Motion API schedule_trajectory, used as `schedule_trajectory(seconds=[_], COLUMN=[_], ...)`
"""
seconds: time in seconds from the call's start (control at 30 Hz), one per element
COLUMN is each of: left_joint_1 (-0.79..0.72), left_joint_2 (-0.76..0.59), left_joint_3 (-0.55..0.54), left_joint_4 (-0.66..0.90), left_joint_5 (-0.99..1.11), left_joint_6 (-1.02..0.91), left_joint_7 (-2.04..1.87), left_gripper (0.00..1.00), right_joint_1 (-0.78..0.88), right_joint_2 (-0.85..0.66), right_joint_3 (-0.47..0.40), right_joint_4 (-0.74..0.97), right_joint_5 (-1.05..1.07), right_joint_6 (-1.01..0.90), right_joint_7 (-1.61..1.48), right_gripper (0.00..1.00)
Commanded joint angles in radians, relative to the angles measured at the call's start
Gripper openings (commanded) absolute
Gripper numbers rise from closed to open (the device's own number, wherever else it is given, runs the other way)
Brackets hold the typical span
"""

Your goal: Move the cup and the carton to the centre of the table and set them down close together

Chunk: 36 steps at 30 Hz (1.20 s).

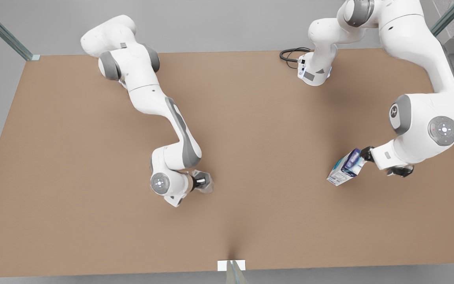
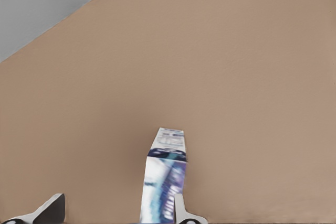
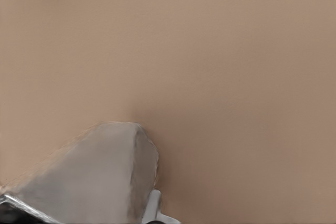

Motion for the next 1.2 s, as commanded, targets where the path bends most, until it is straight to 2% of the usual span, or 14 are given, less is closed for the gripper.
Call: schedule_trajectory(seconds=[0.0, 0.2, 0.23, 0.3, 0.33, 0.37, 0.4, 0.83, 0.9, 0.93, 0.97, 1.0, 1.07, 1.17], left_joint_1=[0.000, -0.009, -0.016, -0.016, -0.016, -0.016, -0.014, 0.047, 0.049, 0.052, 0.053, 0.053, 0.052, 0.052], left_joint_2=[0.000, -0.037, -0.074, -0.117, -0.132, -0.134, -0.135, -0.111, -0.111, -0.117, -0.120, -0.120, -0.121, -0.146], left_joint_3=[0.000, -0.003, -0.006, -0.008, -0.008, -0.008, -0.006, -0.008, -0.008, -0.006, -0.006, -0.006, -0.006, -0.006], left_joint_4=[-0.003, -0.165, -0.218, -0.307, -0.342, -0.348, -0.362, -0.497, -0.498, -0.498, -0.498, -0.498, -0.498, -0.497], left_joint_5=[-0.006, -0.031, -0.031, -0.029, -0.029, -0.028, -0.028, -0.071, -0.065, -0.054, -0.048, -0.048, -0.043, -0.003], left_joint_6=[-0.001, 0.041, 0.071, 0.125, 0.153, 0.153, 0.151, 0.194, 0.196, 0.191, 0.185, 0.185, 0.183, 0.168], left_joint_7=[0.005, -0.007, -0.007, -0.006, -0.004, -0.004, -0.004, -0.017, -0.015, -0.004, -0.004, -0.003, -0.003, 0.003], left_gripper=[1.00, 1.00, 1.00, 1.00, 1.00, 1.00, 1.00, 1.00, 1.00, 1.00, 1.00, 1.00, 1.00, 1.00], right_joint_1=[0.006, 0.025, 0.026, 0.026, 0.026, 0.026, 0.026, 0.028, 0.018, -0.007, -0.040, -0.078, -0.110, -0.164], right_joint_2=[0.008, 0.049, 0.057, 0.068, 0.071, 0.071, 0.072, 0.058, -0.017, -0.110, -0.168, -0.234, -0.382, -0.435], right_joint_3=[-0.006, -0.008, -0.006, -0.006, -0.008, -0.008, -0.013, -0.016, -0.016, -0.025, -0.023, -0.022, -0.022, -0.019], right_joint_4=[0.004, 0.058, 0.061, 0.061, 0.061, 0.061, 0.061, 0.075, 0.073, 0.067, 0.064, 0.063, -0.025, -0.036], right_joint_5=[0.000, 0.046, 0.047, 0.046, 0.046, 0.044, 0.044, 0.049, 0.046, 0.032, -0.021, -0.173, -0.491, -0.574], right_joint_6=[0.010, 0.206, 0.214, 0.201, 0.197, 0.198, 0.198, 0.191, 0.116, 0.014, -0.064, -0.177, -0.247, -0.319], right_joint_7=[0.011, 0.066, 0.083, 0.136, 0.136, 0.136, 0.136, 0.135, 0.138, 0.138, 0.138, 0.121, -0.083, -0.101], right_gripper=[0.23, 0.37, 0.48, 0.80, 0.84, 0.95, 1.00, 1.00, 1.00, 1.00, 1.00, 1.00, 1.00, 1.00])
